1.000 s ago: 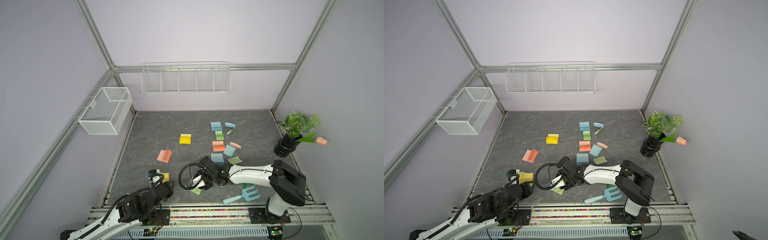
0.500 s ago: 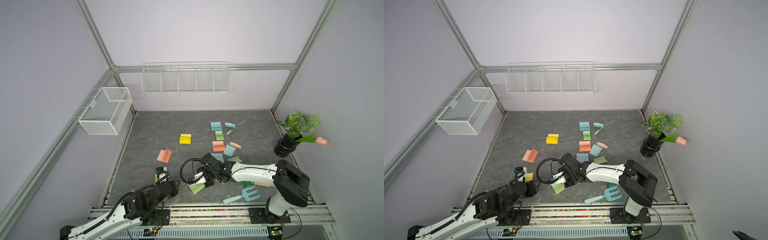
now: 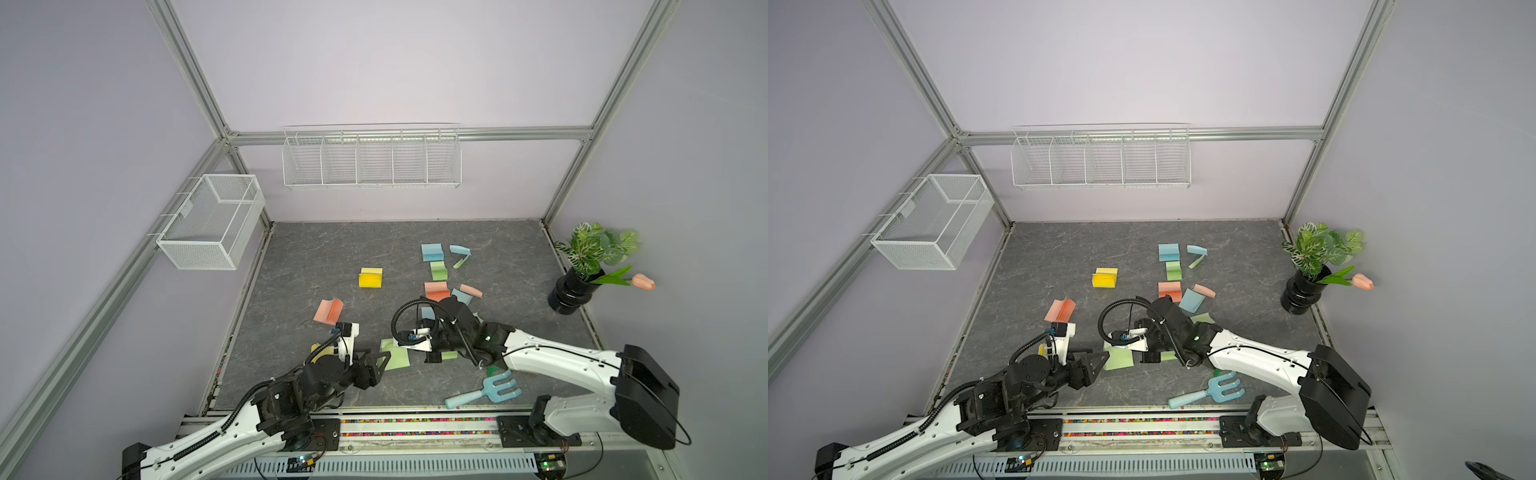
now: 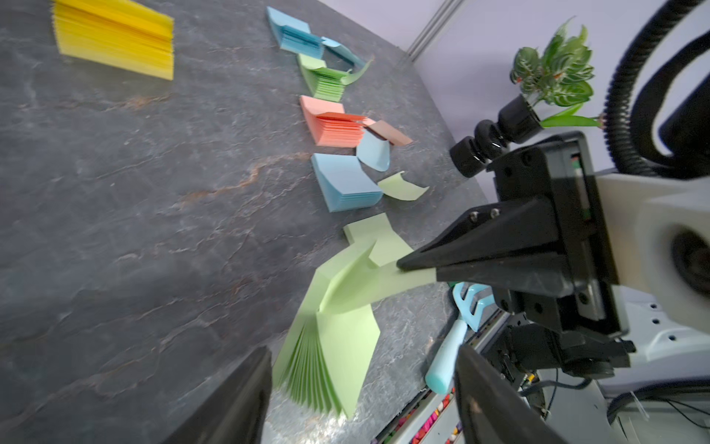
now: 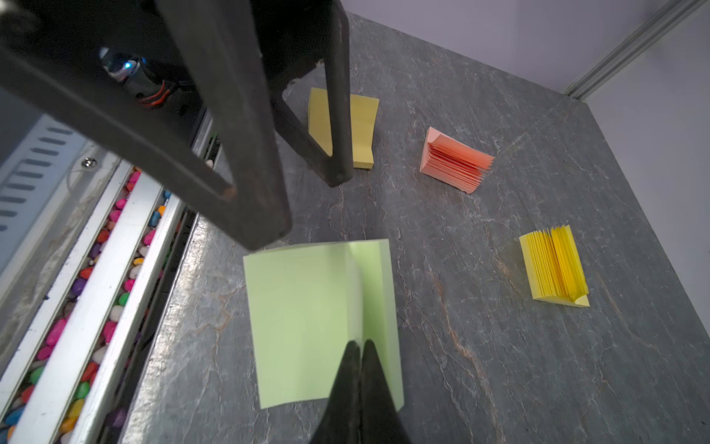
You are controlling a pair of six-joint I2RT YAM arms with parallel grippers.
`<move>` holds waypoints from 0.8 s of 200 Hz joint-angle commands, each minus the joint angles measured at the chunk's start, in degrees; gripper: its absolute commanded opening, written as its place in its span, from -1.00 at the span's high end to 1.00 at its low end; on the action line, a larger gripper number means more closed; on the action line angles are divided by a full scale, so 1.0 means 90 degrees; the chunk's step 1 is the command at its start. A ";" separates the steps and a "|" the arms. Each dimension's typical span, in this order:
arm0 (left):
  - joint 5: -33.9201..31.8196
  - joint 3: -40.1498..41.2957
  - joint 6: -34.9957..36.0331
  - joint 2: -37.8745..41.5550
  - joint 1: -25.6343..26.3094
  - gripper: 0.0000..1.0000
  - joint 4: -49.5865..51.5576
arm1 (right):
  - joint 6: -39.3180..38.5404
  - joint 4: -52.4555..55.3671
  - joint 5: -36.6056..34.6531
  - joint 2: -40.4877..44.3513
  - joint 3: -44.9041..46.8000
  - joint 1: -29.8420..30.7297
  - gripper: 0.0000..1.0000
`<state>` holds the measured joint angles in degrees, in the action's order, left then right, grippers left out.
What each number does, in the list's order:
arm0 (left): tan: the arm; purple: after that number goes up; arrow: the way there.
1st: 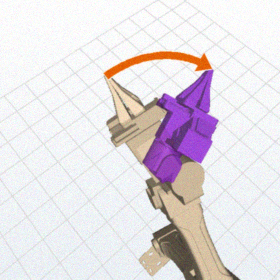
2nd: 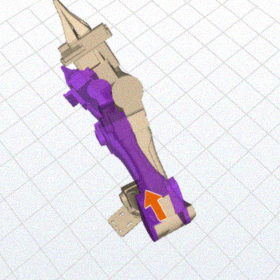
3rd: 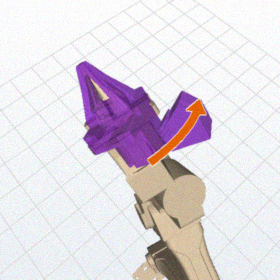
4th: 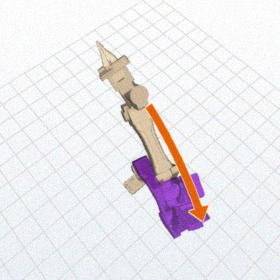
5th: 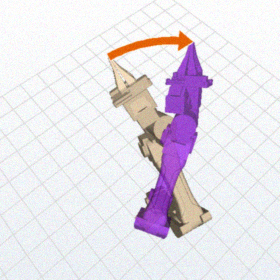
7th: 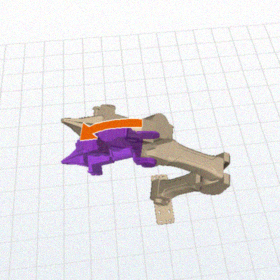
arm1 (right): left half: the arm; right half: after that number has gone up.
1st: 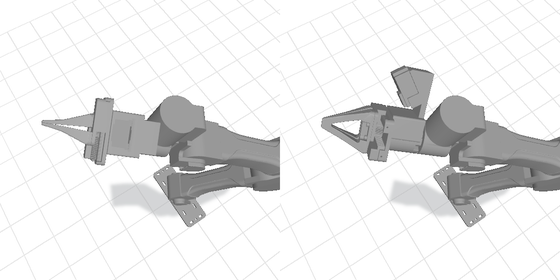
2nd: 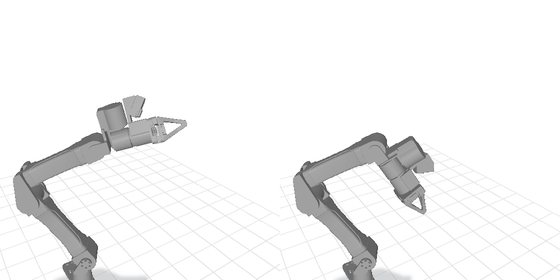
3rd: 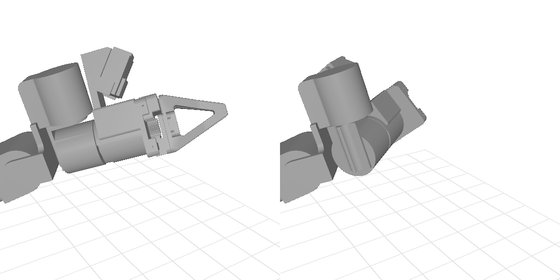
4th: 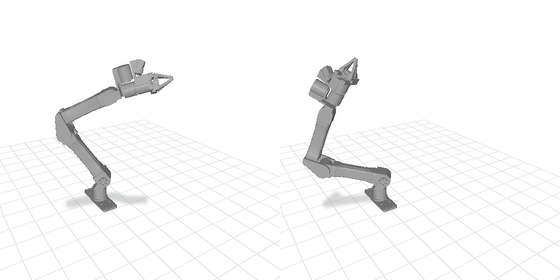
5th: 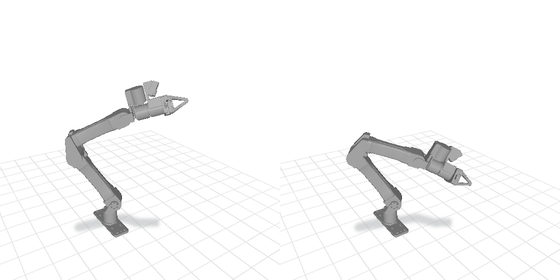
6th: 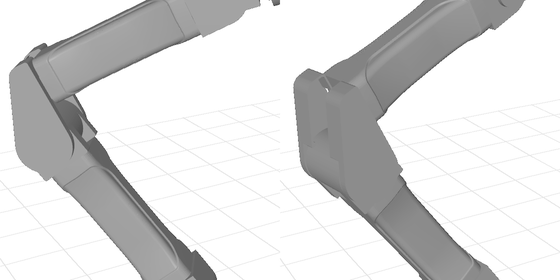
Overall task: Tear off pages from different memo pads
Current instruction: Tear off the paper from the memo pad.
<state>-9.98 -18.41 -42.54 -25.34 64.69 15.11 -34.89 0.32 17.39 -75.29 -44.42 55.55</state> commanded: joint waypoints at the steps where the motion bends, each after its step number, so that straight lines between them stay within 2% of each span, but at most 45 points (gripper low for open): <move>1: 0.0536 -0.0024 0.0544 -0.0230 0.0028 -0.52 -0.0753 | 0.0367 -0.0061 0.0245 0.0301 0.0083 -0.0044 0.87; 52: 0.0313 -0.0284 0.0598 -0.0498 0.0025 -0.50 -0.0210 | 0.0420 -0.0002 0.0540 0.0805 0.0136 -0.0062 0.87; 92: 0.0458 -0.0242 0.0584 -0.0285 0.0024 -0.35 -0.0472 | 0.0657 -0.0031 0.0790 0.1234 0.0221 -0.0078 0.87; 106: 0.0527 -0.0263 0.0680 -0.0261 0.0023 -0.11 -0.0563 | 0.0741 -0.0189 0.0803 0.1365 0.0339 -0.0074 0.87; 127: 0.0476 -0.0332 0.0742 -0.0280 0.0026 0.38 -0.0585 | 0.0713 -0.0331 0.0726 0.1451 0.0470 -0.0085 0.87; 148: 0.0421 -0.0299 0.0669 -0.0316 0.0027 0.73 -0.0689 | 0.0673 -0.0294 0.0615 0.1439 0.0473 -0.0121 0.87; 160: 0.0325 -0.0288 0.0594 -0.0347 0.0036 1.00 -0.0662 | 0.0722 -0.0361 0.0472 0.1475 0.0500 -0.0136 0.87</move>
<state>-5.89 -19.57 -37.15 -28.29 64.69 10.13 -29.95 -0.75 22.63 -62.94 -40.75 54.96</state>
